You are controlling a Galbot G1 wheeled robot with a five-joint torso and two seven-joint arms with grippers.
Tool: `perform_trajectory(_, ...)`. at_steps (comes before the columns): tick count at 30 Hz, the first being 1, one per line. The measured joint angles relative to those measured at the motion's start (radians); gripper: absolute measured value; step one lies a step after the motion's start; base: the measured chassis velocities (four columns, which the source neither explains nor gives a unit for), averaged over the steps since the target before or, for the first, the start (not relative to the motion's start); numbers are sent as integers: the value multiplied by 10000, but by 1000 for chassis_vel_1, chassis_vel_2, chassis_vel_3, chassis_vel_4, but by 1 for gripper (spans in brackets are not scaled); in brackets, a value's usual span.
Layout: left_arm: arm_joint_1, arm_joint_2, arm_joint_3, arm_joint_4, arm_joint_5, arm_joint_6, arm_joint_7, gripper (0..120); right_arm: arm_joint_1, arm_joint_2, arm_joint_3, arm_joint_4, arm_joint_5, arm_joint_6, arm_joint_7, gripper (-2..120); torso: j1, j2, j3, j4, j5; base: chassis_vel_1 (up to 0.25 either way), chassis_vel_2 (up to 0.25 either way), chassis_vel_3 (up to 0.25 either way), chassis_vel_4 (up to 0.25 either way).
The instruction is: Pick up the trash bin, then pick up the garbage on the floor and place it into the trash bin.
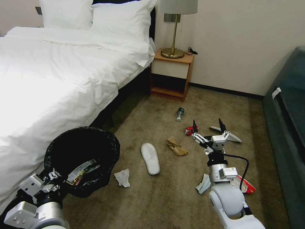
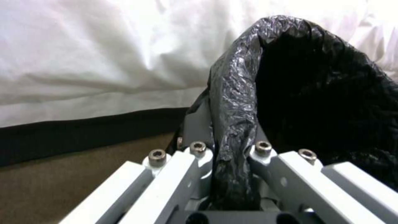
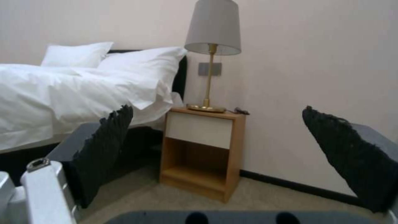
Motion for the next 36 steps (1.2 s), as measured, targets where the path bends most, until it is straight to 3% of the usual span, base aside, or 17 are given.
perform_trajectory(36, 232, -52, 137, -216, 174, -62, 28, 4, -17, -27, -34, -31, -61, 334, -38, 100, 0, 0, 0, -1, 0, 0, 0, 0, 0)
